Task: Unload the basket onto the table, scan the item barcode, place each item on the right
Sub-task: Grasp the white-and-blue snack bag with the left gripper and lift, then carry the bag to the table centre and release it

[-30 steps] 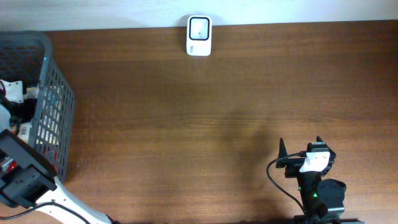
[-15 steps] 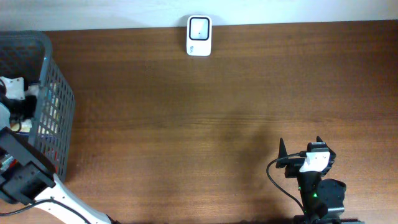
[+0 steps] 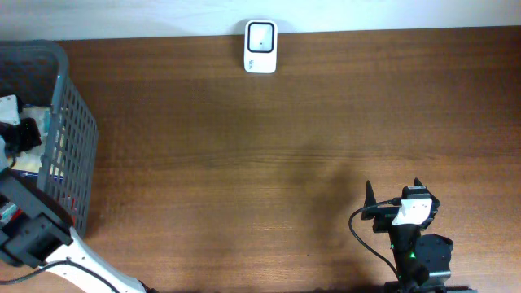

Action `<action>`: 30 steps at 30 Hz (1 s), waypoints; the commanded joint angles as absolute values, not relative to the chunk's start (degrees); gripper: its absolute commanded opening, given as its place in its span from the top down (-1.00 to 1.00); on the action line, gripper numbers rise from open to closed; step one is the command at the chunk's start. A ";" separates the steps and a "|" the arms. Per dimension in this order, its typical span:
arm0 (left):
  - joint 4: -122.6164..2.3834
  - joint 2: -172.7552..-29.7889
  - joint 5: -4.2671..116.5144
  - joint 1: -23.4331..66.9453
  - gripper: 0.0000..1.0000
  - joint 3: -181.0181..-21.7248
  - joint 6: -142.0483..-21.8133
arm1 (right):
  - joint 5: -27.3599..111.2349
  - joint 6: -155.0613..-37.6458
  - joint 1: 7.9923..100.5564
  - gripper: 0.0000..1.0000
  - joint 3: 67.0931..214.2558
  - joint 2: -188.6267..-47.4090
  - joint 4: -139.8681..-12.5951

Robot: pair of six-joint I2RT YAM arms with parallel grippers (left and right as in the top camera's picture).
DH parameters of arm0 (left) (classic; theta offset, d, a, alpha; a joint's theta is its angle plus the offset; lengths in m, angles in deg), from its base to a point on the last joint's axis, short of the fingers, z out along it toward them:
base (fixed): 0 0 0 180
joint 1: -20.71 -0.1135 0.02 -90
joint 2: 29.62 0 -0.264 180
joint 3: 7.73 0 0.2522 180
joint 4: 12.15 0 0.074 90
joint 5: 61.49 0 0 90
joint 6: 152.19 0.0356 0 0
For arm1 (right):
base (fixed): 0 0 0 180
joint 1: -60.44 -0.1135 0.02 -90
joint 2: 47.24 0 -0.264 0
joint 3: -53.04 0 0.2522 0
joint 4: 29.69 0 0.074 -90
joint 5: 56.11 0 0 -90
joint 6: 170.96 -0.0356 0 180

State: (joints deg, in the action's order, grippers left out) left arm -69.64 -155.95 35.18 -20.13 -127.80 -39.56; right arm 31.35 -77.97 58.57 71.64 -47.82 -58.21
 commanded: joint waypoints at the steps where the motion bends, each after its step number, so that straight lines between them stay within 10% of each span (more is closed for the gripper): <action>1: -67.84 -144.43 33.20 -20.66 1.00 -131.12 -40.92 | 31.09 -78.26 58.20 -0.97 71.64 -47.65 -59.19; 16: -66.77 -116.01 48.10 -19.19 1.00 -131.12 -54.49 | 31.09 -78.26 58.20 -0.97 71.64 -47.65 -59.19; 30: -72.61 -116.95 50.40 12.32 1.00 -107.21 -66.03 | 31.09 -78.23 58.20 -0.97 71.64 -47.65 -59.19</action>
